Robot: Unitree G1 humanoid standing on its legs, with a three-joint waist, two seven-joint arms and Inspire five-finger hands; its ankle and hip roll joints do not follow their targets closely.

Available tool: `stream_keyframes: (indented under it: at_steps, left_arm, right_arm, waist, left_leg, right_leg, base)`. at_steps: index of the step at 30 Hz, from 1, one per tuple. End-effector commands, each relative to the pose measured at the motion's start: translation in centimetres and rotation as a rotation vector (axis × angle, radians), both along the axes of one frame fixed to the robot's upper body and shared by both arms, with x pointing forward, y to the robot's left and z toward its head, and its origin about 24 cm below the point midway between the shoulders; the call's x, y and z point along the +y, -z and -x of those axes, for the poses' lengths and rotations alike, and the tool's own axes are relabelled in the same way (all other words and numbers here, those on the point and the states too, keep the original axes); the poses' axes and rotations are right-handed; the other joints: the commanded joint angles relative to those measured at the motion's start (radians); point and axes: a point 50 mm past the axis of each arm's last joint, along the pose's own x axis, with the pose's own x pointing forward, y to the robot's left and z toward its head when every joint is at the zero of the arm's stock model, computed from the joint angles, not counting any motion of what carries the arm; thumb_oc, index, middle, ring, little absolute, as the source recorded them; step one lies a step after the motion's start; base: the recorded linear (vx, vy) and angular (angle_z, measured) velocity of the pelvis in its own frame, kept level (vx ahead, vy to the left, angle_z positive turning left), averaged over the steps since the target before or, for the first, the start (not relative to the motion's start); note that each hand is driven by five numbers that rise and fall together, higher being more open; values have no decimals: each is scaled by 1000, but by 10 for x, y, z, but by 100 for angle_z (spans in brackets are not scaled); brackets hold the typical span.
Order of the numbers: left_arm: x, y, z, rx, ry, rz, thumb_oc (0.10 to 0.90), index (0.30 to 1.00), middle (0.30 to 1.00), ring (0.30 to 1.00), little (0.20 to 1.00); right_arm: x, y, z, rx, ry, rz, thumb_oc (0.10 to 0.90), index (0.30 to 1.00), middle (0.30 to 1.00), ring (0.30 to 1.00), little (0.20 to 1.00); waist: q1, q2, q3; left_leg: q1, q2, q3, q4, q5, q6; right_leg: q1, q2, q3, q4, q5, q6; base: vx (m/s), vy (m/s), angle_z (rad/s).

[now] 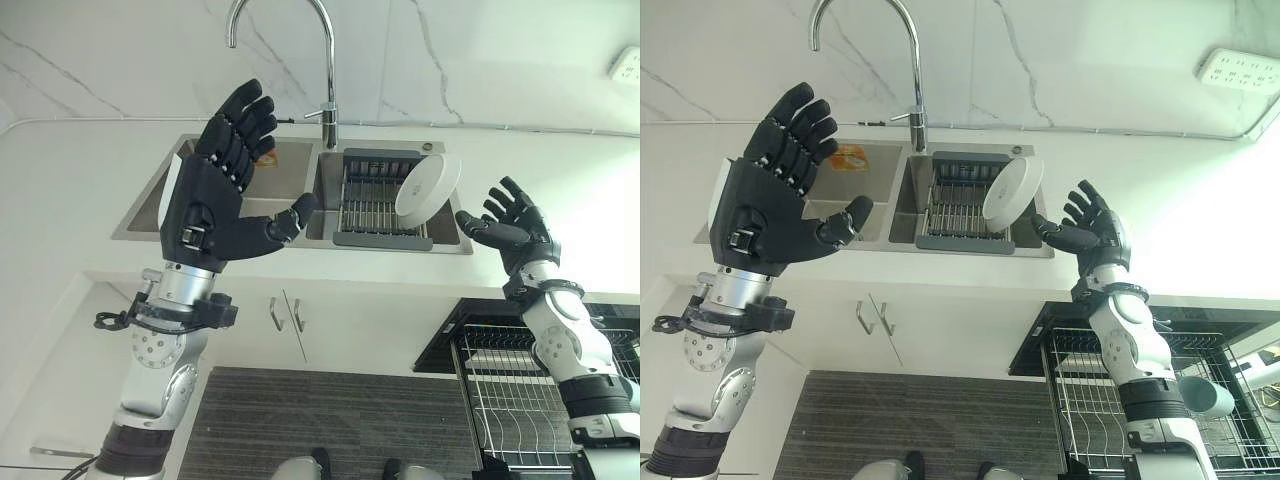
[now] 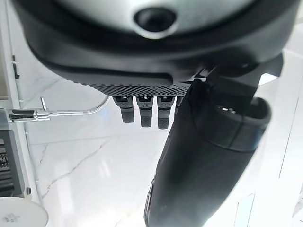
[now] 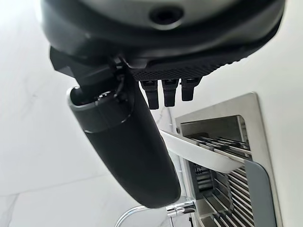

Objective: Place the dishes in the dishwasher.

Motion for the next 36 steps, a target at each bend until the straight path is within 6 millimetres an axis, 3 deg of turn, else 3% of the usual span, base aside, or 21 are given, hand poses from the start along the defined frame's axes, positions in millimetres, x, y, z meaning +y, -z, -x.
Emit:
stream_keyframes:
  at_steps: [1, 22, 36]
  left_arm:
    - [-7, -28, 5, -152, 43, -12, 800, 900, 900, 900, 900]
    - [-6, -35, -4, -128, 49, -14, 800, 900, 900, 900, 900]
    - [-4, -38, -7, -122, 54, -14, 800, 900, 900, 900, 900]
  right_arm:
    - [-3, -55, -10, -236, -12, -101, 800, 900, 900, 900, 900]
    - [-32, -54, -32, -110, 54, -268, 800, 900, 900, 900, 900]
    - [-41, -58, -38, -69, 64, -254, 800, 900, 900, 900, 900]
  waist:
    - [13, -37, -114]
    - [40, -32, -125]
    - [54, -35, -128]
  left_leg:
    - [58, 4, -17, 40, -175, -51]
    - [56, 6, -30, 40, -163, -62]
    - [55, 6, -37, 40, -157, -66]
  right_leg:
    - [5, 12, -18, 28, -93, 39]
    - [21, 7, -35, 28, -101, 32]
    - [27, 2, -46, 28, -105, 31]
  base:
    - [0, 0, 0]
    - [-7, 8, 3]
    - [0, 0, 0]
